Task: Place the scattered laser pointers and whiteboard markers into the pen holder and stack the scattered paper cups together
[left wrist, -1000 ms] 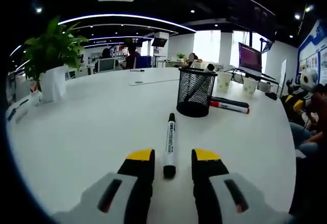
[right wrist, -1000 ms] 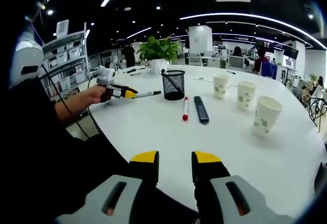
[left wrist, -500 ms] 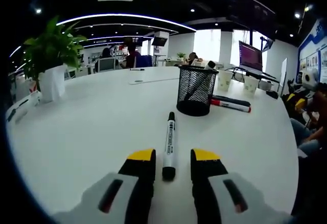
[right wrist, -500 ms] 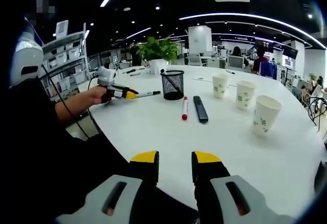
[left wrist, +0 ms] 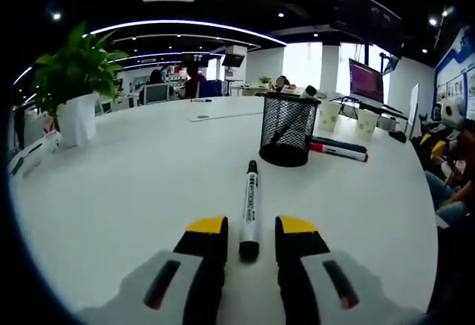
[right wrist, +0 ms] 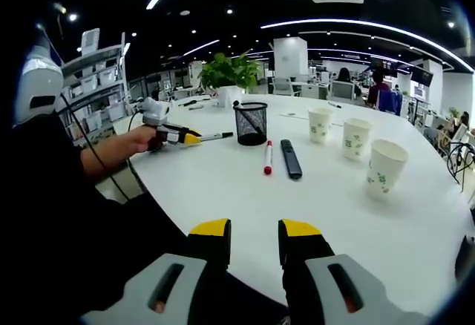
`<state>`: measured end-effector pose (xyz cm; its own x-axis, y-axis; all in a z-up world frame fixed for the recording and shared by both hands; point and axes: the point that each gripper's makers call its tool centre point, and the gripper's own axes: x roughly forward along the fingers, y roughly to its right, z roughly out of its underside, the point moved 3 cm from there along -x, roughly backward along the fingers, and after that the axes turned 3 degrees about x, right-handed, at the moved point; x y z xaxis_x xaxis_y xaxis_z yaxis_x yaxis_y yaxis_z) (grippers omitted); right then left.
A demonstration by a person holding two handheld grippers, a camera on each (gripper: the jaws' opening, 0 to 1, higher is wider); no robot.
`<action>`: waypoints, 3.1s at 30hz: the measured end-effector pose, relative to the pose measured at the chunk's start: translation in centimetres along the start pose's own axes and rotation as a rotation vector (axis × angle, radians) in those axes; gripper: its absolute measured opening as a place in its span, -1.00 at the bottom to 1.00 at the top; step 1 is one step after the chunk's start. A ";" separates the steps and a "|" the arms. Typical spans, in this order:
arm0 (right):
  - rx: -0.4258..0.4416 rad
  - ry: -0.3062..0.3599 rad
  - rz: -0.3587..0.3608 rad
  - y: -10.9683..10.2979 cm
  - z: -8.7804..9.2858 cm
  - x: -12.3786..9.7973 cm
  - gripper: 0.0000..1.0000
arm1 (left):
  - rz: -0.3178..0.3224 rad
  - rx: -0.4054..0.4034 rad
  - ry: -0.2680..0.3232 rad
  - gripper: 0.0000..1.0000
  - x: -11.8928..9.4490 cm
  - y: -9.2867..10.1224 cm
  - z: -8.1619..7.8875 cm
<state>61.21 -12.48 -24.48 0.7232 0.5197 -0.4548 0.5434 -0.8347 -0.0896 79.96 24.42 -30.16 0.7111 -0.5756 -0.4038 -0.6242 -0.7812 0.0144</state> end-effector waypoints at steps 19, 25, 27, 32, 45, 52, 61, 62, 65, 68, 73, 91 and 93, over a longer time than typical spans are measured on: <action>-0.002 -0.002 -0.003 0.1 0.1 0.0 -0.43 | -0.018 0.027 -0.004 -0.50 0.0 0.2 0.3; 0.000 -0.004 -0.004 0.0 0.2 0.1 -0.43 | -0.025 0.048 -0.001 -0.52 0.0 0.3 0.3; 0.001 -0.004 -0.005 0.0 0.2 0.2 -0.43 | -0.027 0.049 0.000 -0.52 0.0 0.2 0.3; 0.000 -0.005 -0.007 -0.1 0.2 0.2 -0.43 | -0.027 0.055 0.004 -0.57 0.0 0.4 0.3; 0.001 -0.006 -0.007 -0.2 0.3 0.2 -0.43 | -0.024 0.050 0.006 -0.74 0.0 0.3 0.3; -0.001 -0.002 -0.006 -0.2 0.2 0.1 -0.43 | -0.013 0.022 0.009 -0.75 -0.1 0.1 0.3; 0.007 -0.005 -0.009 -0.3 0.6 0.2 -0.43 | 0.008 -0.010 0.022 -0.75 -0.1 0.0 0.2; 0.007 -0.005 -0.008 -0.3 0.6 0.2 -0.43 | 0.009 -0.012 0.022 -0.75 -0.1 -0.1 0.2; 0.008 -0.002 -0.006 -0.3 0.5 0.1 -0.43 | 0.014 -0.018 0.026 -0.75 -0.1 -0.1 0.2; 0.007 -0.001 -0.006 -0.3 0.5 0.0 -0.43 | 0.017 -0.033 0.031 -0.75 -0.3 -0.2 0.1; 0.010 -0.002 -0.009 -0.3 0.6 0.0 -0.43 | 0.034 -0.057 0.037 -0.75 -0.3 -0.3 0.0; -0.009 0.002 -0.011 -0.5 -0.1 0.0 -0.43 | 0.059 -0.086 0.043 -0.75 -1.0 0.4 -0.2; -0.011 0.002 -0.012 -0.5 -0.2 0.0 -0.43 | 0.059 -0.083 0.045 -0.75 -1.1 0.4 -0.3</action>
<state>61.01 -12.03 -24.23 0.7175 0.5302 -0.4518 0.5569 -0.8262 -0.0851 78.98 24.65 -29.46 0.6888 -0.6300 -0.3588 -0.6378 -0.7618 0.1133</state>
